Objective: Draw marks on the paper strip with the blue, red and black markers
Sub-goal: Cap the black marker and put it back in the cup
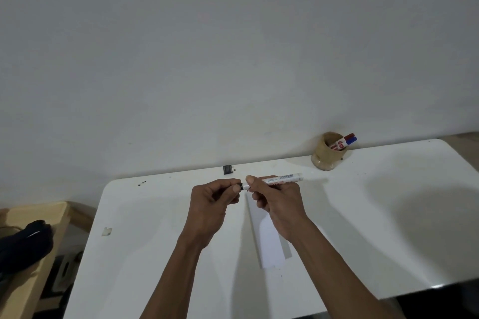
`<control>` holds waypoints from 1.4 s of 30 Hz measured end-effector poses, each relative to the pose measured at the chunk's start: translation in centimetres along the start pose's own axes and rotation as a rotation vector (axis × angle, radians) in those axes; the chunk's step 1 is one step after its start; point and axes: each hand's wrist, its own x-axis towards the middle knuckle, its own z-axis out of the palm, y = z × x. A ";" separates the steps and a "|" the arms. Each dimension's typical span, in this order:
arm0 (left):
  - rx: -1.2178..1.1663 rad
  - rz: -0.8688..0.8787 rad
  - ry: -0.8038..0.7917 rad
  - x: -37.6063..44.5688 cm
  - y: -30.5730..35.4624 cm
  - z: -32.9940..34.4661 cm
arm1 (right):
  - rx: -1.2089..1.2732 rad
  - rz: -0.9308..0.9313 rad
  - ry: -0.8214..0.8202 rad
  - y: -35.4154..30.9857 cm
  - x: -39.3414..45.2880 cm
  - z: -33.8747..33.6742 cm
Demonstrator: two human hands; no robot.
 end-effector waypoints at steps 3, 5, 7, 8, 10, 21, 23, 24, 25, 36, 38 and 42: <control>-0.070 -0.027 0.001 0.3 0.0 1.1 | 0.040 0.037 -0.018 -0.4 -0.1 -0.8; -0.132 -0.038 0.005 0.7 0.1 1.9 | 0.135 0.062 -0.021 -1.0 0.0 -1.7; -0.160 -0.037 0.006 1.6 0.3 2.8 | 0.255 0.063 0.041 -2.0 0.4 -3.3; -0.162 -0.035 0.001 2.1 0.5 3.1 | 0.256 0.042 0.074 -2.7 0.6 -4.3; -0.156 -0.023 -0.020 3.1 1.0 4.1 | 0.064 -0.040 0.083 -3.9 1.1 -6.6; 0.121 0.208 -0.181 9.4 6.1 18.5 | -0.610 -0.384 -0.044 -7.8 5.8 -15.1; 0.119 0.193 -0.137 10.3 5.9 21.2 | -0.587 -0.450 0.032 -8.5 7.1 -17.2; 0.110 0.168 -0.100 10.8 5.5 22.2 | -0.566 -0.483 0.088 -9.0 7.8 -18.3; 0.108 0.140 -0.059 11.3 4.9 23.1 | -0.539 -0.512 0.148 -9.4 8.4 -19.4; 0.451 -0.089 0.004 13.9 -3.1 29.3 | -0.396 -0.652 0.381 -12.0 16.6 -24.4; 0.382 -0.091 0.010 14.2 -3.7 30.1 | -0.418 -0.646 0.346 -11.3 17.6 -24.7; 0.267 -0.053 0.057 14.6 -4.4 30.7 | -0.477 -0.625 0.334 -9.6 18.7 -25.1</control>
